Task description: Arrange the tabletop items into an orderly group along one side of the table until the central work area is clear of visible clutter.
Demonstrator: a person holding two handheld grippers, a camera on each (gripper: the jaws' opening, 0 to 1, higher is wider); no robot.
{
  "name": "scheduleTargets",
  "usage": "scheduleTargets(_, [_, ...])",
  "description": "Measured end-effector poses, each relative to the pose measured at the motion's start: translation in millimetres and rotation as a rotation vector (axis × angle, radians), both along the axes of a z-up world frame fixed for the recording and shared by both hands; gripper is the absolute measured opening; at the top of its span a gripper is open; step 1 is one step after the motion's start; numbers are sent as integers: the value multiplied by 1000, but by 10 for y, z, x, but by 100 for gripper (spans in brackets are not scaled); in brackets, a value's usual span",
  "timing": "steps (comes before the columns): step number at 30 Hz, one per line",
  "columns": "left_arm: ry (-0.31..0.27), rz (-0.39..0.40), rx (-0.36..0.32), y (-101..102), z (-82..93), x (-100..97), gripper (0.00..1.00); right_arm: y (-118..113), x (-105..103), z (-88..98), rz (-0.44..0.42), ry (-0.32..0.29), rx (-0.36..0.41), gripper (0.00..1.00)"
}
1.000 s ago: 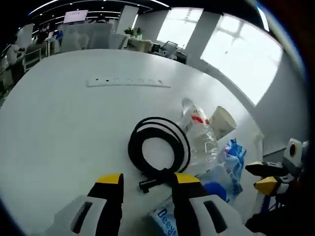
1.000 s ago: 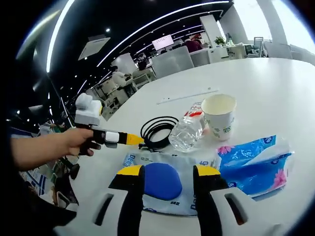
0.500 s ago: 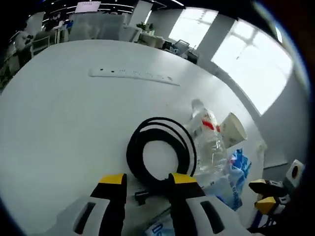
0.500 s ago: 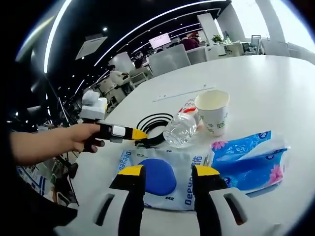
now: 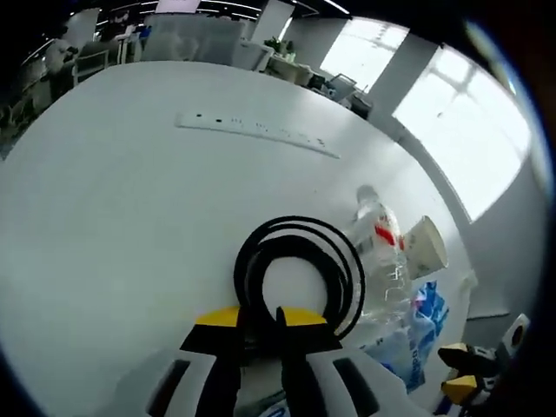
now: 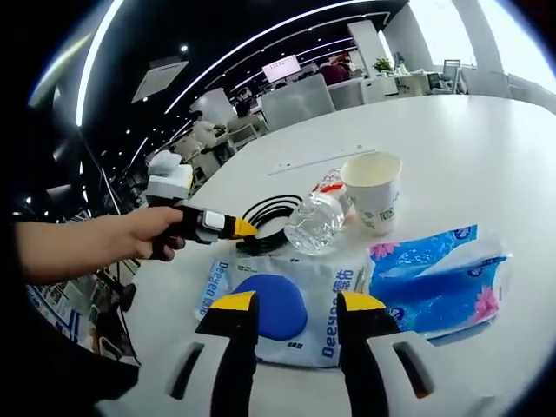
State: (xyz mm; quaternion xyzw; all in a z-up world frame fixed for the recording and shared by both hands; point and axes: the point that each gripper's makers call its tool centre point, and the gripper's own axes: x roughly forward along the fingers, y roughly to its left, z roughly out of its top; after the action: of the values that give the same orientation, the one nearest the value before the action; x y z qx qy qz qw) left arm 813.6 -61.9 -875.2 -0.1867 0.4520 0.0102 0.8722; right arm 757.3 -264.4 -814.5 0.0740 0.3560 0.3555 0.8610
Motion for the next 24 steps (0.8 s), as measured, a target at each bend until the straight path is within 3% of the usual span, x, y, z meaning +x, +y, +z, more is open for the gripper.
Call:
scheduleTargets(12, [-29,22,2,-22,34,81,3,-37,35,7,-1,-12,-3,31])
scheduleTargets(24, [-60,61,-57,0,133,91,2,-49,14,4,14,-18,-10,31])
